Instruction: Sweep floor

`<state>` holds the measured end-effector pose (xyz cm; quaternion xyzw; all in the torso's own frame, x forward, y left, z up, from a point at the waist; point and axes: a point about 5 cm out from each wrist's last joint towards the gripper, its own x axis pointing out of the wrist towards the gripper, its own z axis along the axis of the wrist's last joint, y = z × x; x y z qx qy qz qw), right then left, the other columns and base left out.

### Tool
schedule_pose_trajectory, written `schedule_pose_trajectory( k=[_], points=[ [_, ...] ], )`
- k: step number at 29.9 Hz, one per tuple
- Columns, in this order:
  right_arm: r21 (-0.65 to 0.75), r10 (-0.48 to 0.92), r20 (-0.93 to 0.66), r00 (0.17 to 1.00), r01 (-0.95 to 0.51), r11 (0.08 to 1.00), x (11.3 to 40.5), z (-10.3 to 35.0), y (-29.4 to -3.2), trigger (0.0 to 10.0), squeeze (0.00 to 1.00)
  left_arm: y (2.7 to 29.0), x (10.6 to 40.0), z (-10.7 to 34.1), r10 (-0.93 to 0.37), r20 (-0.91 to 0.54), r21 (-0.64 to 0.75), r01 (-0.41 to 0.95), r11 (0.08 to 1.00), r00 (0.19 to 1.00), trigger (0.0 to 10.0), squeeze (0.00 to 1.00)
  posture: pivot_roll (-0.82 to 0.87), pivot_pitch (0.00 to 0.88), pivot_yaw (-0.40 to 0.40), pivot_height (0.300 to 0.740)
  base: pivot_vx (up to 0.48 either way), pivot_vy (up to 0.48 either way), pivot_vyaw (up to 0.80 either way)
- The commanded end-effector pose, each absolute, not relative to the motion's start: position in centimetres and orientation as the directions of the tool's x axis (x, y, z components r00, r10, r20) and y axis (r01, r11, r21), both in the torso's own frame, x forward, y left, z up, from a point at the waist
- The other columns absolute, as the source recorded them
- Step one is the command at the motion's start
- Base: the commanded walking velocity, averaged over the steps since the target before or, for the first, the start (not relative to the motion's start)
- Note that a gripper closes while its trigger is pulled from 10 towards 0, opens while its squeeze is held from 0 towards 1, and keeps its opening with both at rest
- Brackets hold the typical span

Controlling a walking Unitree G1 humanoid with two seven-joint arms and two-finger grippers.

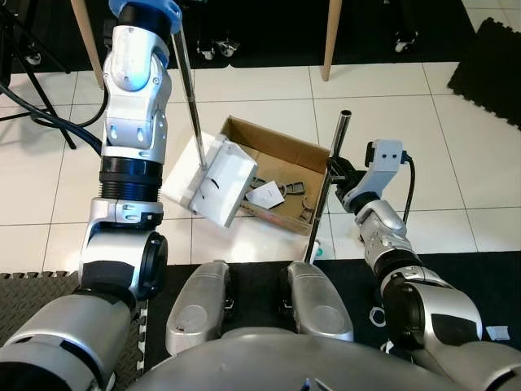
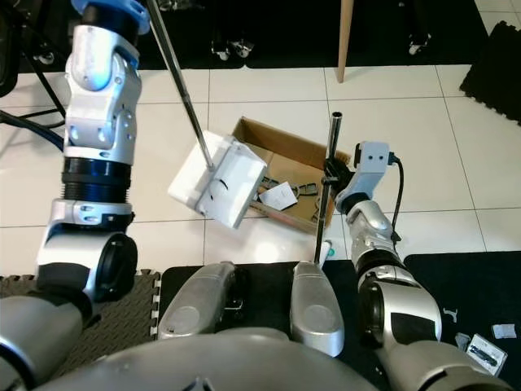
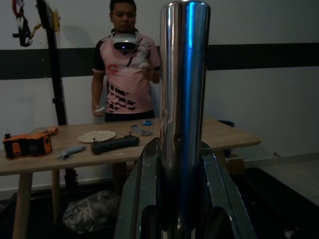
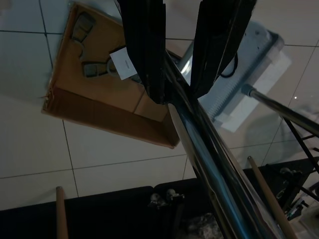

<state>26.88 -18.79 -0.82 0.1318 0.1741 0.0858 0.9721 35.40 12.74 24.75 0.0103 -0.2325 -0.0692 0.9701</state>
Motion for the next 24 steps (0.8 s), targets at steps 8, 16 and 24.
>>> schedule_pose_trajectory(
  k=[8, 16, 24],
  points=[
    [0.259, 0.197, -0.295, 0.935, -0.120, 0.958, 27.6, -0.1, -19.2, 10.0, 0.00, 12.8, 35.6, 24.2, -0.133, 0.470, 0.041, 0.129, 0.991, 0.873, 10.0, 0.00, -0.04, 0.023, 0.013, 0.740, 0.000, 0.000, 0.00],
    [0.256, 0.191, -0.301, 0.934, -0.114, 0.960, 27.5, -0.2, -19.5, 10.0, 0.00, 12.4, 36.1, 22.9, -0.129, 0.466, 0.053, 0.118, 0.992, 0.875, 10.0, 0.00, -0.05, 0.023, 0.013, 0.740, 0.000, 0.000, 0.00],
    [0.249, 0.182, -0.317, 0.931, -0.103, 0.963, 27.3, -0.4, -19.7, 10.0, 0.00, 11.1, 37.1, 22.7, -0.119, 0.480, 0.088, 0.087, 0.992, 0.869, 10.0, 0.00, -0.05, 0.022, 0.012, 0.740, 0.000, 0.000, 0.00]
  ],
)
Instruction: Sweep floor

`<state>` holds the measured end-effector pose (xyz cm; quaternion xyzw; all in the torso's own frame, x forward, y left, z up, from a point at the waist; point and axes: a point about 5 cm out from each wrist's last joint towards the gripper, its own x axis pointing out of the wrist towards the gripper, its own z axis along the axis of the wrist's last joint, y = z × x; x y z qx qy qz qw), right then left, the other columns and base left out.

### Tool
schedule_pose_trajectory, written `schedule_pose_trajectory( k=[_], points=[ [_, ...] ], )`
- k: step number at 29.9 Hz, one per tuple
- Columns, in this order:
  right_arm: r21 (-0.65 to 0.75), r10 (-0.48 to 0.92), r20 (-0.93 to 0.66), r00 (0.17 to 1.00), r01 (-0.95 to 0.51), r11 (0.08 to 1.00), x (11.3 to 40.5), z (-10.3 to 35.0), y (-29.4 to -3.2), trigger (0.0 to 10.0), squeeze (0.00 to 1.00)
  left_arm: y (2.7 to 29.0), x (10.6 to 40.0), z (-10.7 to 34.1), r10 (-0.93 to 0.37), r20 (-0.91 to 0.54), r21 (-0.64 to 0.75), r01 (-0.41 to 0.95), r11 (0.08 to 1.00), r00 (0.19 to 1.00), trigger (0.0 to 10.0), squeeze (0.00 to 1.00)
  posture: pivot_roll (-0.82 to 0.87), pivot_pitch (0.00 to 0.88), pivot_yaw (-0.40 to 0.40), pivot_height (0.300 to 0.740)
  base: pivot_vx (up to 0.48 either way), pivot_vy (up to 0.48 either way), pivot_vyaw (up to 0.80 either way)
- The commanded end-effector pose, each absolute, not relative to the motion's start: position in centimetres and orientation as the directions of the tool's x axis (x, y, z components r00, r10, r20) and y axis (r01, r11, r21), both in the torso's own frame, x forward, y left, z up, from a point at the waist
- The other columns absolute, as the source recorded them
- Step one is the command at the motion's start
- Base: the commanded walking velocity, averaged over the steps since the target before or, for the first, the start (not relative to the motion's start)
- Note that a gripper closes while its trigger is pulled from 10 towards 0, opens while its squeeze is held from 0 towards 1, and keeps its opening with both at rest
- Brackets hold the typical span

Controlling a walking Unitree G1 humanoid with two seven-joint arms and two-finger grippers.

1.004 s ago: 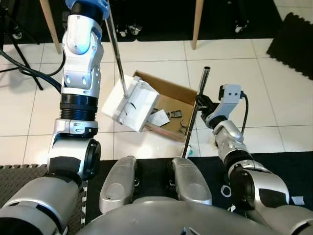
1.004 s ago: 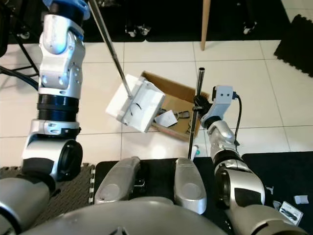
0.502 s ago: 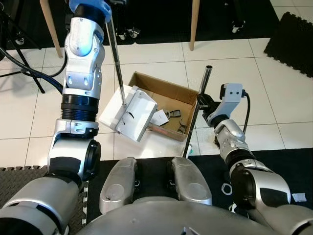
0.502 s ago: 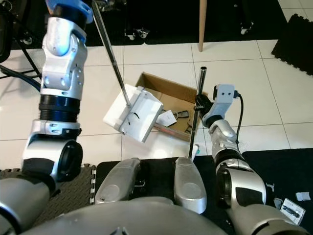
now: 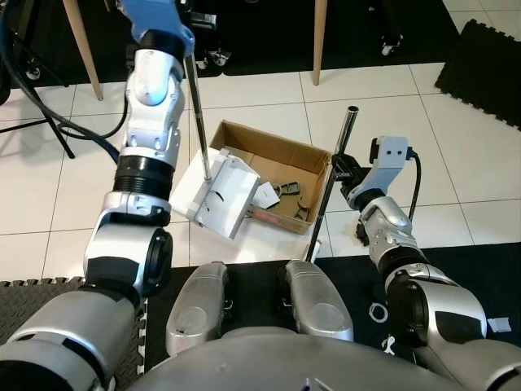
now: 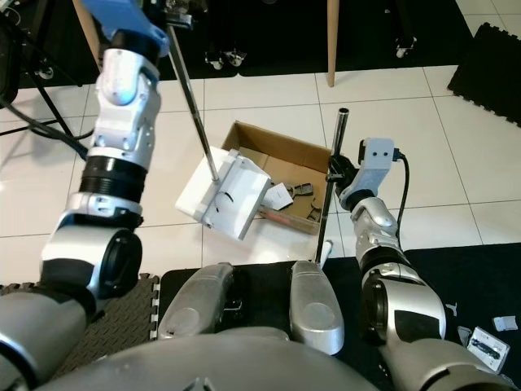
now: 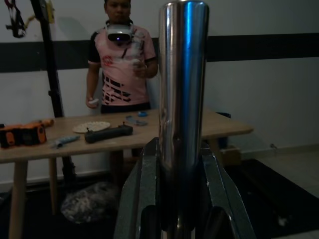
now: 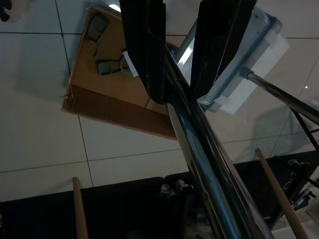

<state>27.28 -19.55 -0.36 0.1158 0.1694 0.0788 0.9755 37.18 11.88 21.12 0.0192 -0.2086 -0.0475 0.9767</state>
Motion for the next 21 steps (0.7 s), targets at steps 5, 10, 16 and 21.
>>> schedule_pose_trajectory(
  k=[5, 10, 16, 21],
  points=[
    [0.246, 0.176, -0.321, 0.930, -0.097, 0.964, 27.2, -0.5, -20.0, 10.0, 0.00, 11.0, 37.5, 22.5, -0.097, 0.478, 0.061, 0.077, 0.995, 0.873, 10.0, 0.00, -0.06, 0.022, 0.012, 0.740, 0.000, 0.000, 0.00],
    [0.244, 0.172, -0.332, 0.927, -0.092, 0.965, 27.1, -0.6, -20.1, 10.0, 0.00, 11.0, 38.0, 22.2, -0.047, 0.432, -0.059, 0.080, 0.995, 0.900, 10.0, 0.00, -0.06, 0.019, 0.010, 0.740, 0.000, 0.000, 0.00],
    [0.241, 0.168, -0.339, 0.926, -0.087, 0.967, 27.1, -0.6, -20.2, 10.0, 0.00, 11.2, 39.0, 21.3, 0.020, 0.343, -0.229, 0.063, 0.971, 0.939, 10.0, 0.00, -0.06, 0.014, 0.010, 0.740, 0.000, 0.000, 0.00],
    [0.241, 0.162, -0.343, 0.925, -0.080, 0.967, 27.0, -0.7, -20.4, 10.0, 0.00, 11.3, 39.2, 21.0, 0.039, 0.311, -0.254, 0.043, 0.966, 0.950, 10.0, 0.00, -0.06, 0.011, 0.011, 0.740, 0.000, 0.000, 0.00]
  ],
)
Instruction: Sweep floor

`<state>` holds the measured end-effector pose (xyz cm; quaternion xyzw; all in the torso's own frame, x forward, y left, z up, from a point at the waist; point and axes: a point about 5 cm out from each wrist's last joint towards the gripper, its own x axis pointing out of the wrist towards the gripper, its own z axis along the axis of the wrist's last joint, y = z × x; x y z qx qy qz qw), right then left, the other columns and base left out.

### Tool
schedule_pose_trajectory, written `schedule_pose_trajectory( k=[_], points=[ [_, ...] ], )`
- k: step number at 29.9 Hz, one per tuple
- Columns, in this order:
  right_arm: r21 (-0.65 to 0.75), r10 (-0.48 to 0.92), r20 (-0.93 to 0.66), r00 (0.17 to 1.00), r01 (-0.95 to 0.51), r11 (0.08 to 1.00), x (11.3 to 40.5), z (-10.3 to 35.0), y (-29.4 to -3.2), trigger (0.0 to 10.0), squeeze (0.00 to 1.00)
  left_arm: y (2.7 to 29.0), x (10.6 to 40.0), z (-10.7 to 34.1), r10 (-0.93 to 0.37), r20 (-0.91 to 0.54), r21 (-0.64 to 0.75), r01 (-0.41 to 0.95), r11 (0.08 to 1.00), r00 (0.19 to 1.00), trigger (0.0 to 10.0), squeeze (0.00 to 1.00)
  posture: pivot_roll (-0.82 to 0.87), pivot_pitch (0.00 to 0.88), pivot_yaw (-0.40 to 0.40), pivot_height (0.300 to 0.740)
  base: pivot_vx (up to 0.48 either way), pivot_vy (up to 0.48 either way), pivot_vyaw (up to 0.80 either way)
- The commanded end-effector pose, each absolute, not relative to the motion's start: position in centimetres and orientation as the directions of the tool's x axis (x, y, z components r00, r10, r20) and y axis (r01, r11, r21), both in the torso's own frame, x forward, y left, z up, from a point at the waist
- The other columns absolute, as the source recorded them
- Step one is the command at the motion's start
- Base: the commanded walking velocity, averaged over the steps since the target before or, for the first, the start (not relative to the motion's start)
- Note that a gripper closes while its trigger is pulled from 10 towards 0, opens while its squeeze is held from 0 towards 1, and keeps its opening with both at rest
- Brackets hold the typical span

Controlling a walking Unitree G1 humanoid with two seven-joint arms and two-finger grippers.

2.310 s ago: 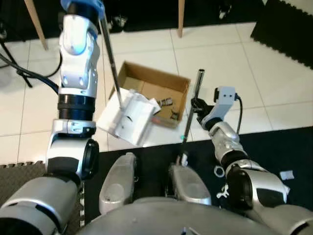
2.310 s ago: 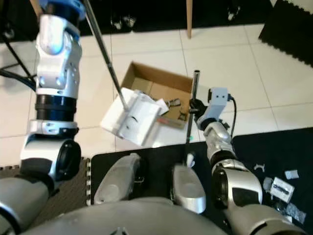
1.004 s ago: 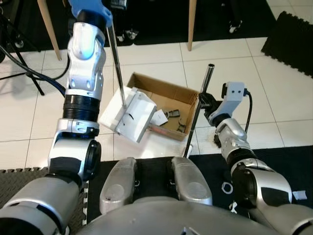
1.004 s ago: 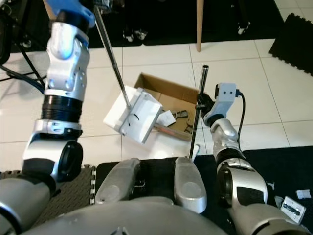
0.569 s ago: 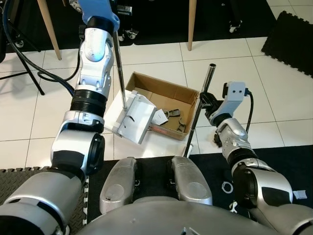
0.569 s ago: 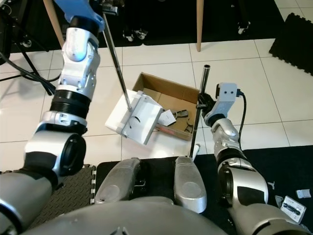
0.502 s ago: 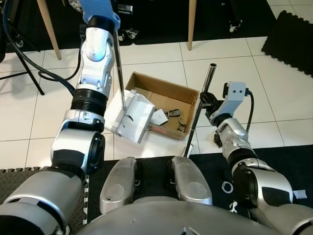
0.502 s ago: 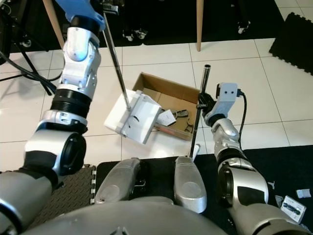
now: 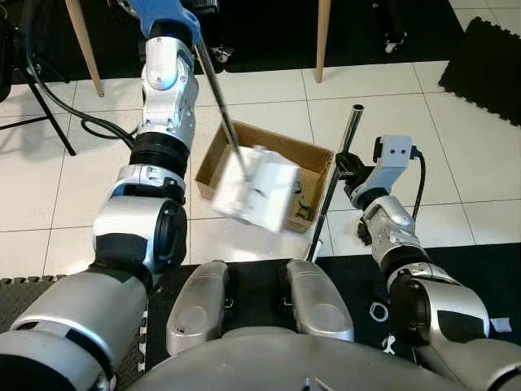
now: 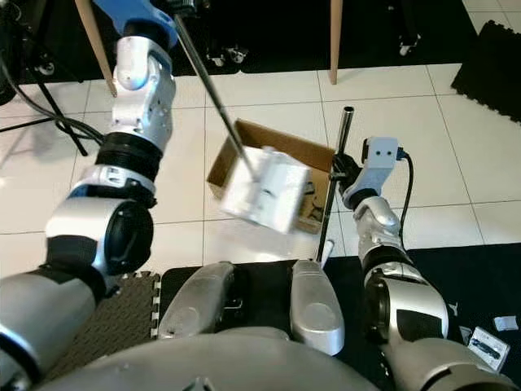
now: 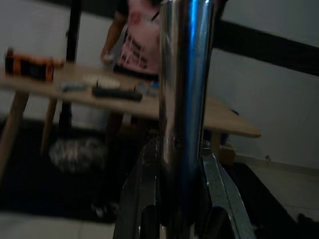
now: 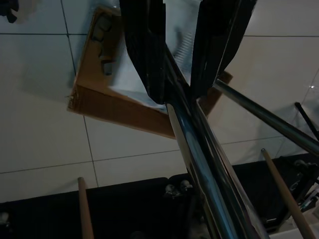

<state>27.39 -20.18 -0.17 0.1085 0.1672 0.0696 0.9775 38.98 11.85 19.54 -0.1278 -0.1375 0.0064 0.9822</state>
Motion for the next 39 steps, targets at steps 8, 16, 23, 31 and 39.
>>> schedule_pose_trajectory(
  k=[8, 16, 23, 31, 39],
  points=[
    [0.241, 0.158, -0.350, 0.923, -0.075, 0.968, 26.9, -0.8, -20.4, 10.0, 0.00, 10.3, 39.2, 20.8, 0.042, 0.288, -0.322, 0.055, 0.945, 0.957, 10.0, 0.00, -0.07, 0.010, 0.012, 0.740, 0.000, 0.000, 0.00],
    [0.244, 0.161, -0.351, 0.922, -0.076, 0.967, 26.9, -0.8, -20.4, 10.0, 0.00, 11.2, 39.1, 22.4, 0.119, 0.409, -0.117, -0.077, 0.990, 0.905, 10.0, 0.00, -0.06, 0.011, 0.010, 0.740, 0.000, 0.000, 0.00],
    [0.249, 0.160, -0.351, 0.922, -0.073, 0.966, 26.9, -0.8, -20.3, 10.0, 0.00, 12.4, 39.3, 23.1, 0.133, 0.468, 0.070, -0.187, 0.980, 0.873, 10.0, 0.00, -0.06, 0.015, 0.010, 0.740, 0.000, 0.000, 0.00],
    [0.253, 0.158, -0.353, 0.922, -0.068, 0.965, 26.9, -0.9, -20.3, 10.0, 0.00, 14.1, 39.5, 22.6, 0.303, 0.417, -0.004, -0.332, 0.943, 0.857, 10.0, 0.00, -0.06, 0.017, 0.009, 0.740, 0.000, 0.000, 0.00],
    [0.256, 0.152, -0.355, 0.923, -0.061, 0.965, 26.8, -0.9, -20.4, 10.0, 0.00, 13.7, 39.4, 22.4, 0.318, 0.417, -0.003, -0.348, 0.937, 0.852, 10.0, 0.00, -0.06, 0.018, 0.009, 0.740, 0.000, 0.000, 0.00]
  ],
)
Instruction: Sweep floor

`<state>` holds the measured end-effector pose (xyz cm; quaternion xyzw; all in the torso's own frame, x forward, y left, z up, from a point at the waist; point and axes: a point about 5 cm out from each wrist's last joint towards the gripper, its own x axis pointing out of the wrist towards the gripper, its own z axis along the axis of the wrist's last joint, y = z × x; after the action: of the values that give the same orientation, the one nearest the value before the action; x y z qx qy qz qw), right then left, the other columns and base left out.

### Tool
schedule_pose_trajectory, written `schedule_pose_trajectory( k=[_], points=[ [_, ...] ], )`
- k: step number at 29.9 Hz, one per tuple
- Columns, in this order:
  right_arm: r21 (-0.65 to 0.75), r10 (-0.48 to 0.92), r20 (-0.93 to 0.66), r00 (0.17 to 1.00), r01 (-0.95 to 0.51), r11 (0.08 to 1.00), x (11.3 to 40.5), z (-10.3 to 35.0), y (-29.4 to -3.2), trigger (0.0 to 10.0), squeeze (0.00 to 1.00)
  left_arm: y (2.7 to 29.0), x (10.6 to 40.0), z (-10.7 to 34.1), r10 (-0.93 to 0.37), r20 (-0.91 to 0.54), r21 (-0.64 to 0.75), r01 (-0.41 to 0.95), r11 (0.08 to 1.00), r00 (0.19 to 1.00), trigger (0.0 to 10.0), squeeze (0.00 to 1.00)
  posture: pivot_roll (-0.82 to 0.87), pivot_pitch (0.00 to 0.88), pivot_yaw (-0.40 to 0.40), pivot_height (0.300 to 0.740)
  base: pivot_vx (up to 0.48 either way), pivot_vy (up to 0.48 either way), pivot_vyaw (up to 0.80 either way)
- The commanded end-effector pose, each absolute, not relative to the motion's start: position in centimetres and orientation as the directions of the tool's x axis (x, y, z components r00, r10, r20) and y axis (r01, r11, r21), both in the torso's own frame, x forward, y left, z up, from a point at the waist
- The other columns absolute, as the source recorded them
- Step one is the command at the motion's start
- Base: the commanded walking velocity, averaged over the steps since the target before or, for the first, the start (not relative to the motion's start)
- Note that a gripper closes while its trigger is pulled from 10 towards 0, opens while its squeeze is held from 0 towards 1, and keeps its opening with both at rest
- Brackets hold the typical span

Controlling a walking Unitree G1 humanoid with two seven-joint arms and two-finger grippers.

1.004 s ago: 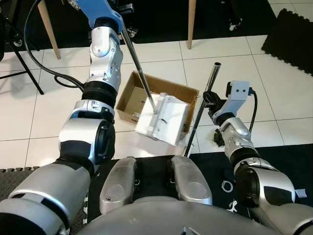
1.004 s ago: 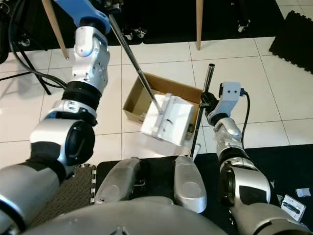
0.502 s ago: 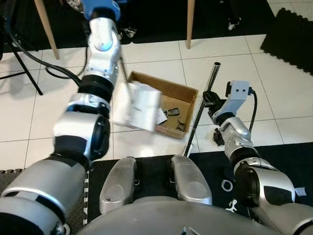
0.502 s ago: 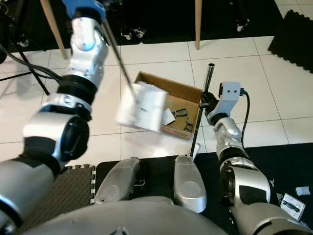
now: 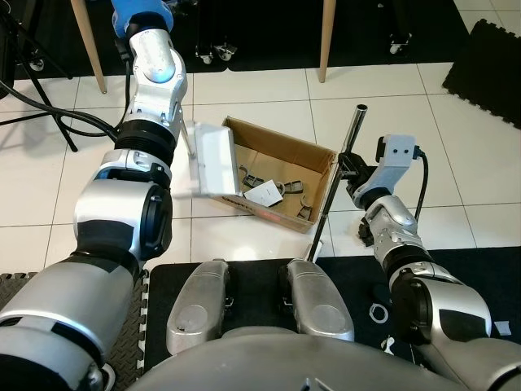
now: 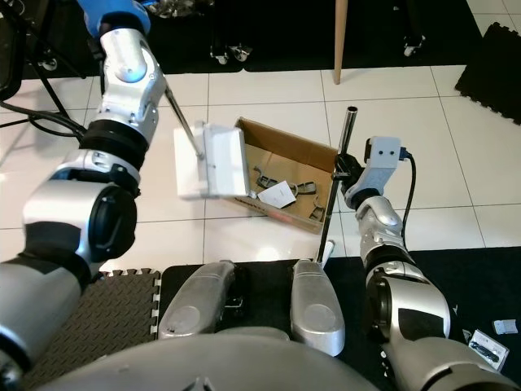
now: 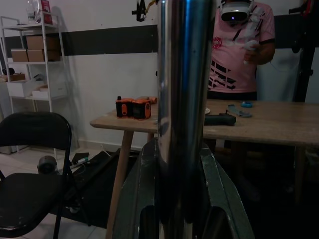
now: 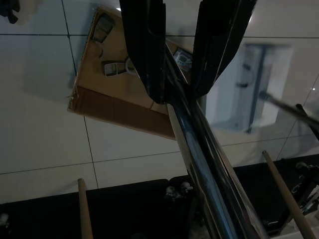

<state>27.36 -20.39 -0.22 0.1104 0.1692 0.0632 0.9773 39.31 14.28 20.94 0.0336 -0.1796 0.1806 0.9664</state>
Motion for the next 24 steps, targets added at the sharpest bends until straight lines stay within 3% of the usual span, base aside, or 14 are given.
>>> schedule_pose_trajectory(
  k=[1, 7, 10, 12, 24],
  points=[
    [0.256, 0.152, -0.355, 0.923, -0.060, 0.965, 26.8, -0.9, -20.4, 10.0, 0.00, 13.8, 39.4, 22.4, 0.332, 0.418, -0.015, -0.358, 0.933, 0.846, 10.0, 0.00, -0.06, 0.017, 0.009, 0.740, 0.000, 0.000, 0.00],
    [0.257, 0.152, -0.356, 0.922, -0.060, 0.965, 26.8, -0.9, -20.4, 10.0, 0.00, 13.4, 39.4, 22.7, 0.311, 0.447, 0.016, -0.356, 0.934, 0.838, 10.0, 0.00, -0.06, 0.018, 0.010, 0.740, 0.000, 0.000, 0.00],
    [0.258, 0.151, -0.355, 0.922, -0.058, 0.964, 26.9, -0.9, -20.4, 10.0, 0.00, 13.6, 40.0, 21.9, 0.328, 0.265, -0.264, -0.259, 0.929, 0.907, 10.0, 0.00, -0.06, 0.017, 0.009, 0.740, 0.000, 0.000, 0.00],
    [0.258, 0.150, -0.356, 0.922, -0.057, 0.965, 26.8, -0.9, -20.4, 10.0, 0.00, 13.5, 40.0, 21.9, 0.325, 0.263, -0.278, -0.251, 0.927, 0.909, 10.0, 0.00, -0.06, 0.017, 0.009, 0.740, 0.000, 0.000, 0.00],
    [0.259, 0.148, -0.358, 0.922, -0.054, 0.964, 26.8, -1.0, -20.4, 10.0, 0.00, 12.5, 39.7, 22.6, 0.261, 0.412, -0.016, -0.280, 0.960, 0.873, 10.0, 0.00, -0.06, 0.018, 0.010, 0.740, 0.000, 0.000, 0.00]
  ],
)
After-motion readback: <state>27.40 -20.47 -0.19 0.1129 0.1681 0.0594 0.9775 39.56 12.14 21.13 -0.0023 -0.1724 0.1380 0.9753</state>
